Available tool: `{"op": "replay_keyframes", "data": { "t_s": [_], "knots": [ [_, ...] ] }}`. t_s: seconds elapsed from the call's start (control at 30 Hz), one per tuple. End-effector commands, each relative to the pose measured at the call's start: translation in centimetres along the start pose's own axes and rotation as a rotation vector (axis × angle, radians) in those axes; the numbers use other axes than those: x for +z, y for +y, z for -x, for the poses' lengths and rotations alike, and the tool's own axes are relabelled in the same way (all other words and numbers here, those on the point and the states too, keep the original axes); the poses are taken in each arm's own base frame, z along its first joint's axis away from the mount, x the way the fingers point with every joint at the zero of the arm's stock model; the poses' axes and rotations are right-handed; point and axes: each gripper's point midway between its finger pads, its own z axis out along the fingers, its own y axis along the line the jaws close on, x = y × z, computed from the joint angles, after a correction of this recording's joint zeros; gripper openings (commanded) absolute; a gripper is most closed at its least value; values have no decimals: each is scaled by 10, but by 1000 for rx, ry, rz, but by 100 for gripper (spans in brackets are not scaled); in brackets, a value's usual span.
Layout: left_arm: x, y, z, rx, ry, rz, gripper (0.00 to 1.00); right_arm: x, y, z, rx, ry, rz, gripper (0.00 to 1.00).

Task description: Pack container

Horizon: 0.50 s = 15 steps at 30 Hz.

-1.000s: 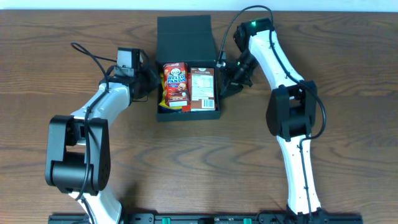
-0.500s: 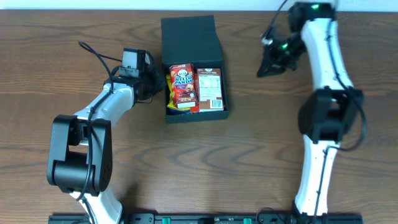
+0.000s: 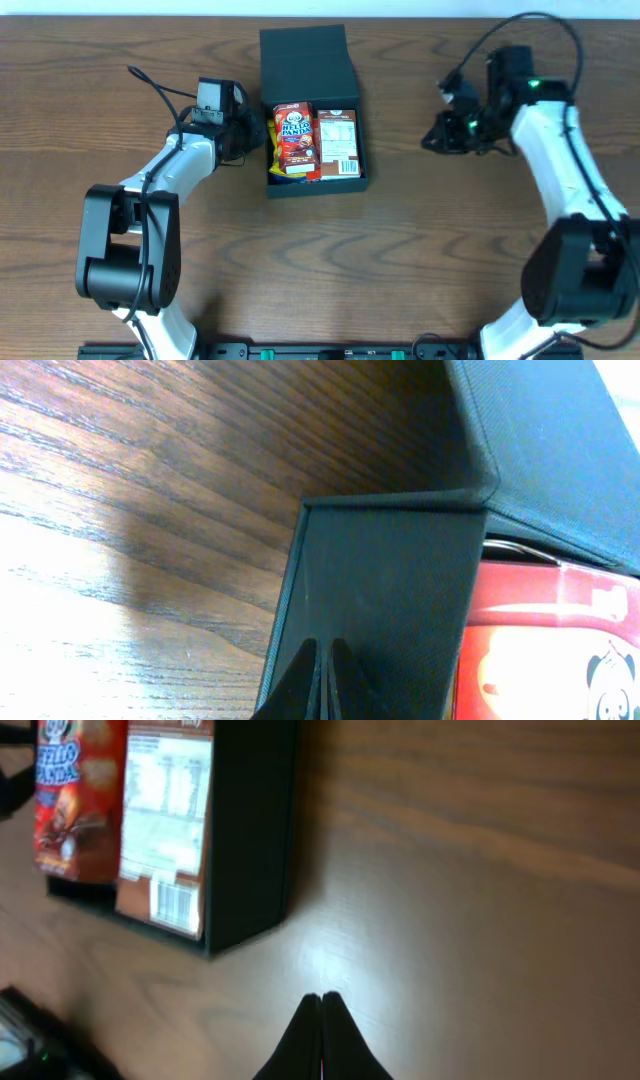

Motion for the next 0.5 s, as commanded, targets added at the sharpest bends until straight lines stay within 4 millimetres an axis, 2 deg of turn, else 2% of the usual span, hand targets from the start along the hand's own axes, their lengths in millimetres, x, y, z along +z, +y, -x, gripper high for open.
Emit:
{"op": "replay_keyframes", "data": {
  "t_s": [0.0, 0.13, 0.23, 0.33, 0.47],
  "knots": [
    [-6, -16, 7, 32, -15, -42, 6, 42, 21, 13, -5, -35, 82, 2],
    [-9, -9, 25, 15, -88, -14, 6, 68, 28, 70, -24, -221, 118, 1],
    [-13, 5, 45, -64, -172, 31, 6, 87, 21, 95, 47, -293, 161, 2],
    [-15, 5, 50, -72, -185, 22, 6, 111, 23, 90, 107, -246, 263, 2],
    [-13, 9, 41, -81, -149, 37, 6, 135, 33, 57, 119, -103, 314, 2]
  ]
}}
